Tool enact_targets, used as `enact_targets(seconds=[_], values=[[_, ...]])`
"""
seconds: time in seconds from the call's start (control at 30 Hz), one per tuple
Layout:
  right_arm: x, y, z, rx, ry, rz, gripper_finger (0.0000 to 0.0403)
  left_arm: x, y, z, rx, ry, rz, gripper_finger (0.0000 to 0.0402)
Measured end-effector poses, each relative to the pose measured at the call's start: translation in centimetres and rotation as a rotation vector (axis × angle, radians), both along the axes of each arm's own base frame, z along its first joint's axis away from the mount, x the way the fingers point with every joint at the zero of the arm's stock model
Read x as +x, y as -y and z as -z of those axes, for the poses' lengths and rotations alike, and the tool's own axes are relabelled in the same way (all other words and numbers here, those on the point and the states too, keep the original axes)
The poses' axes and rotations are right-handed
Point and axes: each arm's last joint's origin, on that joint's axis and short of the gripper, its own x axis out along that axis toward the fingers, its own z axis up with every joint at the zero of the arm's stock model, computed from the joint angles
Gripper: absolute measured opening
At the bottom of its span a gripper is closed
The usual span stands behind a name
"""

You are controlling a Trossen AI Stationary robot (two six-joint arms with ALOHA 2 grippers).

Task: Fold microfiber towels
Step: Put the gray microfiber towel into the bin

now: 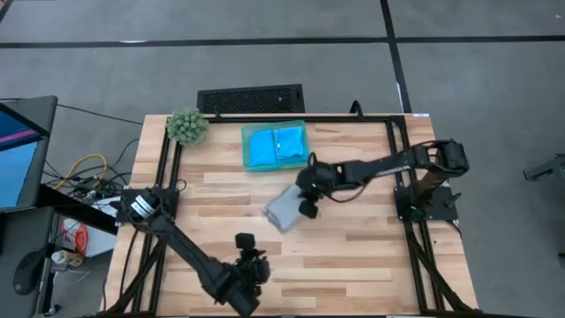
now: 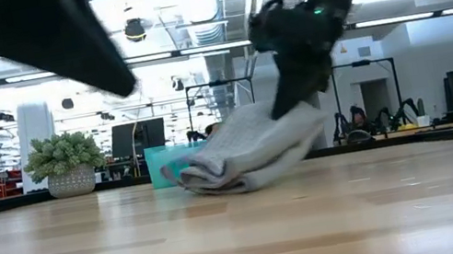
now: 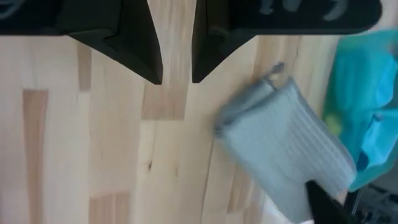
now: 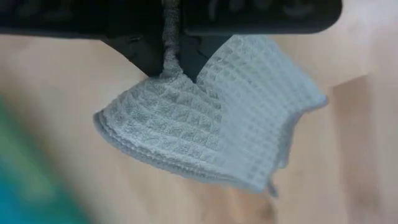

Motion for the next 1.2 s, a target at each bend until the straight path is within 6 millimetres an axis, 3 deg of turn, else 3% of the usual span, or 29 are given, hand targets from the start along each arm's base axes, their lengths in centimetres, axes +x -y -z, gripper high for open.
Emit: enact_targets(seconds=[0.13, 0.23, 0.47, 0.7, 0.97, 1.2], values=[[1.8, 2.4, -1.2, -0.120, -0.022, -0.103, 0.0029, -1.6, 0.7, 0.0, 0.024, -0.008, -0.028, 0.0080], [3.3, 3.8, -1.0, -0.189, -0.080, -0.173, 0.0029, -2.6, 0.8, 0.0, 0.034, -0.014, -0.062, 0.0080], [9.2, 5.6, -1.9, -0.393, -0.129, -0.308, 0.0029, -5.4, 1.1, -0.2, 0.097, -0.032, -0.137, 0.0080], [13.5, 8.3, -4.0, -0.536, -0.146, -0.425, 0.0029, -7.7, 0.7, -0.9, 0.191, -0.014, -0.227, 0.0080], [15.3, 12.2, -6.4, -0.709, -0.250, -0.466, 0.0029, -8.9, 1.0, -1.1, 0.207, -0.009, -0.248, 0.0080], [15.4, 14.9, -7.8, -0.767, -0.249, -0.440, 0.0030, -9.0, 1.0, -1.0, 0.180, -0.054, -0.273, 0.0080]])
